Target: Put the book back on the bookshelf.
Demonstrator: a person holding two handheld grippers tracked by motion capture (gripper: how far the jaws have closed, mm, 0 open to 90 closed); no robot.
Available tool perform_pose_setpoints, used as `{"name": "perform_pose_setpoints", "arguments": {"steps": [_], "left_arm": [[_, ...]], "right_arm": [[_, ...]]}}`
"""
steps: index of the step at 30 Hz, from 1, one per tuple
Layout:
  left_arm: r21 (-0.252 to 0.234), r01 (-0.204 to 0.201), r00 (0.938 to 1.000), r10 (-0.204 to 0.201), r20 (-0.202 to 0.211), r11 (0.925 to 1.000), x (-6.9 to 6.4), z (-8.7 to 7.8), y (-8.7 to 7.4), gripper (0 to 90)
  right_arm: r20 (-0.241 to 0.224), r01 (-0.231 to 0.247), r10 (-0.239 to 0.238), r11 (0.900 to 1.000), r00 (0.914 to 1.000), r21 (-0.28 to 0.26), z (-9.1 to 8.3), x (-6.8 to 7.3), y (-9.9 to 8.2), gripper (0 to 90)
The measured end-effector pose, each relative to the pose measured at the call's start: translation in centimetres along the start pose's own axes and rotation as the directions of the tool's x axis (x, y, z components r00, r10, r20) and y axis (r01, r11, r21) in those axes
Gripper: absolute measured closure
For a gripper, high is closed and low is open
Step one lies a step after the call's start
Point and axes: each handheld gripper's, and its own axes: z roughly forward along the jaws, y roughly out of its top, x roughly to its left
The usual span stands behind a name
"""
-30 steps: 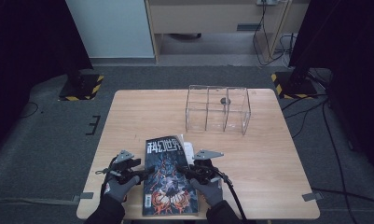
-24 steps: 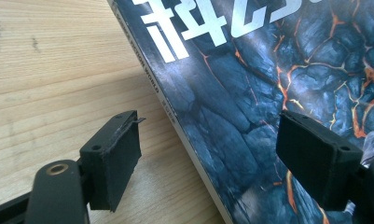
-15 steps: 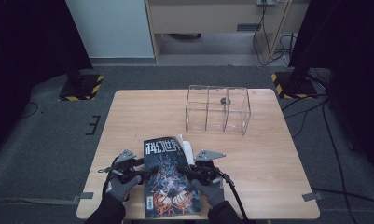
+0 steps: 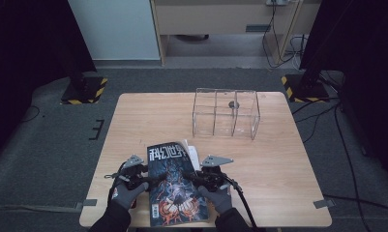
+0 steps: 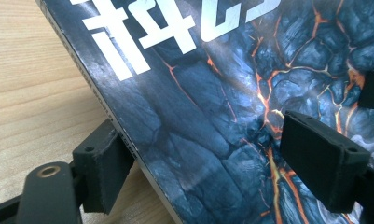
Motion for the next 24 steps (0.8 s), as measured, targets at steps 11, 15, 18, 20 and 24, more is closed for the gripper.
{"name": "perform_pose_setpoints", "arguments": {"steps": [11,15,18,20,24], "left_arm": [[-0.07,0.017,0.9983,-0.013,0.057,0.9974,-0.8,-0.7,0.5,17.0],[-0.092,0.025,0.9971,-0.019,0.073,0.9954,-1.0,-0.7,0.7,17.5],[-0.098,0.018,0.9975,-0.011,0.07,0.995,-1.2,-0.7,0.8,17.7],[-0.104,0.016,0.9973,-0.009,0.073,0.9944,-1.3,-0.6,0.9,17.7],[-0.114,0.009,0.9965,0.001,0.083,0.9934,-1.5,-0.3,1.1,20.6]], "right_arm": [[0.003,-0.002,0.002,0.9996,1.0,-0.027,-0.9,-0.5,0.2,83.5],[-0.003,0.013,-0.013,0.9989,0.9999,-0.044,-1.3,-0.8,0.3,83.5],[-0.014,0.03,-0.03,0.9977,0.9994,-0.061,-1.7,-0.7,0.3,83.7],[-0.022,0.036,-0.038,0.9969,0.999,-0.07,-1.9,-0.7,0.3,83.7],[-0.049,0.041,-0.046,0.9946,0.9977,-0.095,-2.3,-0.7,0.3,83.7]]}}
